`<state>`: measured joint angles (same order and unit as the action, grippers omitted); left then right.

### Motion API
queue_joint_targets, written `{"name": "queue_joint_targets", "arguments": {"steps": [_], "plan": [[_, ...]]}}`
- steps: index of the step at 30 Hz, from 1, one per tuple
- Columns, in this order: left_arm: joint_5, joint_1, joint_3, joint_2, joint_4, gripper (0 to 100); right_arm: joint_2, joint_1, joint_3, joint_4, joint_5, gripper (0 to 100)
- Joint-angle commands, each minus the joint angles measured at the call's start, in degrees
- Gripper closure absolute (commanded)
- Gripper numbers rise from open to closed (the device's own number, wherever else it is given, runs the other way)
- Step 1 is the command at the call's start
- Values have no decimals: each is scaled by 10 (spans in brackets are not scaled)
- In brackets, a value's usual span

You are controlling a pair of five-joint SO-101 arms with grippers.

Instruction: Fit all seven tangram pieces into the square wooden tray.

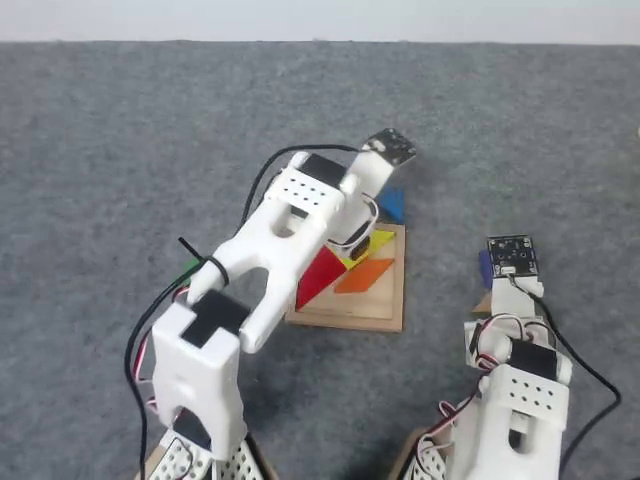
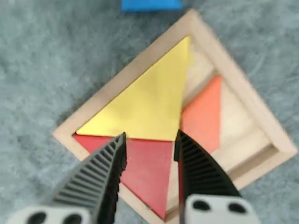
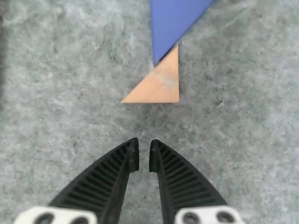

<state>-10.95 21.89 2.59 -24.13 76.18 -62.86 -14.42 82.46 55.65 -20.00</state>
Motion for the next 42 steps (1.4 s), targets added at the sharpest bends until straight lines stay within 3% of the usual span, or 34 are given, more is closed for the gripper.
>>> {"name": "queue_joint_targets", "arguments": {"steps": [1, 5, 17, 27, 42], "plan": [[-7, -9, 19, -1, 27, 833, -14, 2, -18, -12, -3, 940], [-7, 28, 12, 5, 69, 834, -14, 2, -18, -12, -3, 940], [-6, 62, -42, -38, -23, 834, -14, 2, -18, -12, -3, 940], [-6, 68, 58, -94, -21, 834, -14, 2, -18, -12, -2, 940], [-1, 69, 312, -144, 136, 834, -14, 2, -18, -20, -2, 940]]}}
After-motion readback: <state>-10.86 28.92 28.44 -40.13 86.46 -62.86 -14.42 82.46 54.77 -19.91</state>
